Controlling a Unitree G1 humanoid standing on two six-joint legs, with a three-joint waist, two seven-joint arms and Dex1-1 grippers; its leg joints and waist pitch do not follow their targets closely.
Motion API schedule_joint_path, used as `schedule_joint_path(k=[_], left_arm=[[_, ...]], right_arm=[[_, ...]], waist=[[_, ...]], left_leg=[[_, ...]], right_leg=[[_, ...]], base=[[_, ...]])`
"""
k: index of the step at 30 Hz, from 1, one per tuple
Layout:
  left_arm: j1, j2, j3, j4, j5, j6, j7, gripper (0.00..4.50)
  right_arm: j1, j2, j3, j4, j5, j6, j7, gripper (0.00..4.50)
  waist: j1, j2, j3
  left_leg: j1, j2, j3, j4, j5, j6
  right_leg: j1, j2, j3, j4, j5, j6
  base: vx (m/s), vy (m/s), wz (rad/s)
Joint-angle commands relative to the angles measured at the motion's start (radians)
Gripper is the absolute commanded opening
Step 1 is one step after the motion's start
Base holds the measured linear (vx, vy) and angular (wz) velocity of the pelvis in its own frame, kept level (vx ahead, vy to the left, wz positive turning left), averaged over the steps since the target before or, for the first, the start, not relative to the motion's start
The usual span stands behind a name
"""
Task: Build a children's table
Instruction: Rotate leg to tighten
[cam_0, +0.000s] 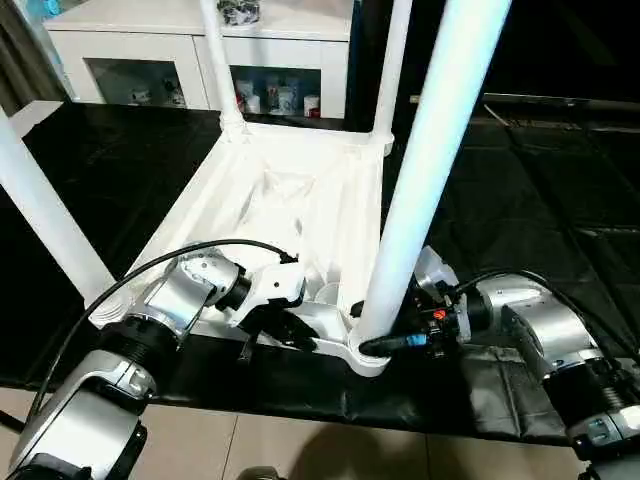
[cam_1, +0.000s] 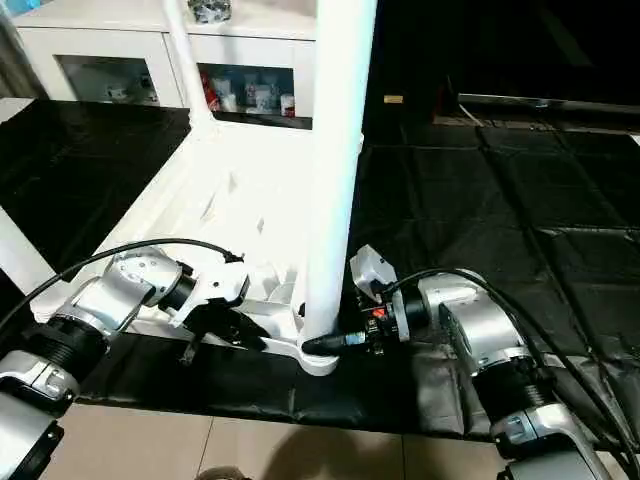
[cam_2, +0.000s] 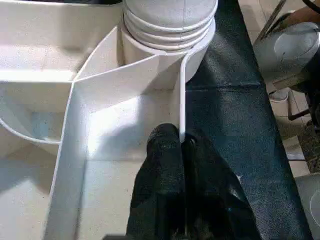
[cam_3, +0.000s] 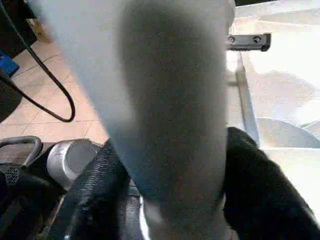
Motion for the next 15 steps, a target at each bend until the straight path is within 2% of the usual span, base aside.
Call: schedule_joint_path(k=[1,5,6,7,8,9,10,11,13,15], left_arm=[[-0.008,-0.006,-0.021,0.003,0.017,-0.012,-0.019,0.00],[-0.011,-0.017,-0.012,0.017,0.019,-0.004,0.011,0.00],[-0.014,-0.027,-0.002,0.024,0.018,0.014,0.039,0.00],[-0.020,-0.038,0.010,0.022,0.018,0.051,0.075,0.00],[-0.021,-0.039,0.011,0.021,0.018,0.056,0.079,0.00],[-0.024,-0.043,0.016,0.021,0.017,0.071,0.093,0.00],[-0.031,-0.059,0.035,0.025,0.010,0.101,0.137,0.00],[-0.036,-0.071,0.051,0.025,0.003,0.127,0.167,0.00],[-0.046,-0.095,0.078,0.025,-0.004,0.167,0.238,0.00],[-0.053,-0.124,0.100,0.011,0.004,0.213,0.326,0.00]], right_arm=[[-0.010,0.007,0.015,-0.005,0.012,0.010,0.022,2.22],[0.003,0.019,0.005,-0.020,0.017,0.010,0.006,2.15],[0.020,0.034,-0.017,-0.051,0.039,0.035,-0.028,2.15],[0.038,0.052,-0.034,-0.082,0.042,0.055,-0.093,2.10],[0.040,0.055,-0.036,-0.086,0.041,0.055,-0.101,2.10],[0.046,0.063,-0.042,-0.096,0.038,0.054,-0.128,2.10],[0.050,0.090,-0.055,-0.099,0.027,0.072,-0.205,2.10],[0.051,0.112,-0.065,-0.098,0.016,0.076,-0.261,2.09],[0.047,0.158,-0.081,-0.089,-0.006,0.102,-0.375,2.09],[0.039,0.212,-0.089,-0.068,-0.058,0.105,-0.512,2.08]], waist=[[-0.008,0.004,-0.073],[-0.009,0.005,-0.072],[-0.011,-0.005,-0.071],[-0.009,0.000,-0.067],[-0.011,-0.007,-0.068],[-0.011,-0.004,-0.068],[-0.015,-0.001,-0.063],[-0.015,-0.001,-0.063],[-0.025,-0.003,-0.061],[-0.043,-0.002,-0.059]], left_leg=[[0.004,0.096,-0.038,-0.066,-0.044,0.078],[0.005,0.094,-0.036,-0.065,-0.056,0.074],[0.005,0.093,-0.035,-0.067,-0.060,0.073],[0.008,0.097,-0.037,-0.070,-0.068,0.069],[0.007,0.098,-0.037,-0.071,-0.066,0.066],[0.008,0.098,-0.038,-0.072,-0.066,0.063],[0.010,0.091,-0.035,-0.073,-0.093,0.051],[0.010,0.091,-0.035,-0.073,-0.093,0.051],[0.010,0.082,-0.035,-0.076,-0.106,0.028],[0.006,0.082,-0.040,-0.080,-0.111,0.015]], right_leg=[[0.056,-0.130,0.091,-0.077,-0.157,-0.082],[0.056,-0.130,0.090,-0.080,-0.169,-0.081],[0.058,-0.130,0.090,-0.082,-0.184,-0.076],[0.055,-0.132,0.092,-0.086,-0.215,-0.071],[0.057,-0.132,0.093,-0.084,-0.216,-0.067],[0.056,-0.133,0.092,-0.084,-0.222,-0.069],[0.054,-0.134,0.091,-0.096,-0.284,-0.056],[0.054,-0.134,0.091,-0.096,-0.284,-0.056],[0.055,-0.132,0.086,-0.106,-0.355,-0.032],[0.057,-0.130,0.082,-0.109,-0.366,-0.022]], base=[[0.000,0.000,0.00],[0.000,0.000,0.00],[0.000,0.000,0.00],[0.000,0.000,0.00],[0.000,0.000,0.00],[0.000,0.000,0.00],[0.000,0.000,0.00],[0.000,0.000,0.00],[0.000,0.000,0.00],[0.000,0.000,0.00]])
